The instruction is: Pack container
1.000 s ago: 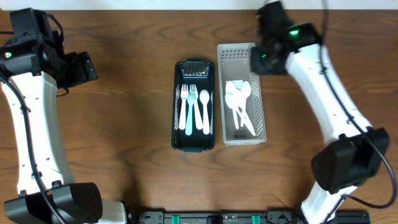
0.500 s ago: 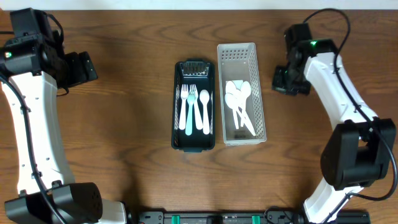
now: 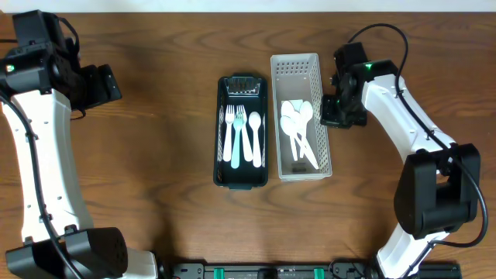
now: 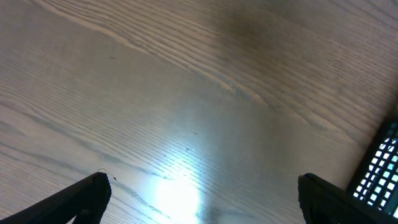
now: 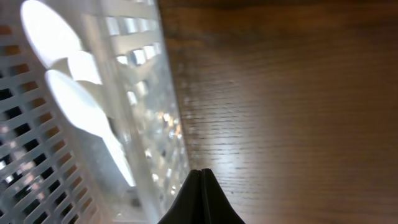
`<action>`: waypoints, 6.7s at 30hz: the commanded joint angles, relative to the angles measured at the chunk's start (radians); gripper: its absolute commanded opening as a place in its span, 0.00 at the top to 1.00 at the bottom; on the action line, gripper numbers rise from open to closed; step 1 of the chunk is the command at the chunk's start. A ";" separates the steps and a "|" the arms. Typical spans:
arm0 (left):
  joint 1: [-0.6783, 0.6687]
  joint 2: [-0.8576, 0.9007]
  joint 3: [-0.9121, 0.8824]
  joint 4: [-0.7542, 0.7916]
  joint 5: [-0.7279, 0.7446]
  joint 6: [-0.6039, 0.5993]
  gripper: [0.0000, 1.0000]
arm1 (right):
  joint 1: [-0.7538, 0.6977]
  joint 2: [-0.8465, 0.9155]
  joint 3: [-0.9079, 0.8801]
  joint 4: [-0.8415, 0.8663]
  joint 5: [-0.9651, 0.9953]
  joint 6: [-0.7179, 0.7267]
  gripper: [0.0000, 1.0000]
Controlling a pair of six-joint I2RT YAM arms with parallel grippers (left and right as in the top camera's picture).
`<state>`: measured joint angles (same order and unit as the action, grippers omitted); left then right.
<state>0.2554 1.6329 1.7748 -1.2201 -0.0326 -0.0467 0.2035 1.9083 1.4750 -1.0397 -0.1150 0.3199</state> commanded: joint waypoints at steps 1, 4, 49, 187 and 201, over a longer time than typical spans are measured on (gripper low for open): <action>0.002 0.011 -0.006 -0.006 -0.005 0.017 0.02 | 0.014 0.002 -0.006 0.017 -0.103 -0.085 0.98; 0.002 0.011 -0.006 -0.006 -0.005 0.017 0.02 | 0.014 0.002 -0.006 0.036 -0.156 -0.119 0.97; -0.328 -0.499 -0.520 0.568 -0.051 0.150 0.02 | -0.193 -0.618 -0.261 0.381 0.352 -0.156 0.01; -0.333 -1.605 -1.769 1.151 0.085 0.000 0.02 | -0.140 -1.902 -1.469 0.969 0.133 -0.366 0.01; -0.333 -1.588 -1.769 1.150 0.085 0.000 0.02 | -0.140 -1.902 -1.469 0.969 0.133 -0.366 0.01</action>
<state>-0.0795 0.0433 0.0204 -0.0299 0.0494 -0.0303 0.0750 0.0120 0.0093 -0.0700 0.0246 -0.0345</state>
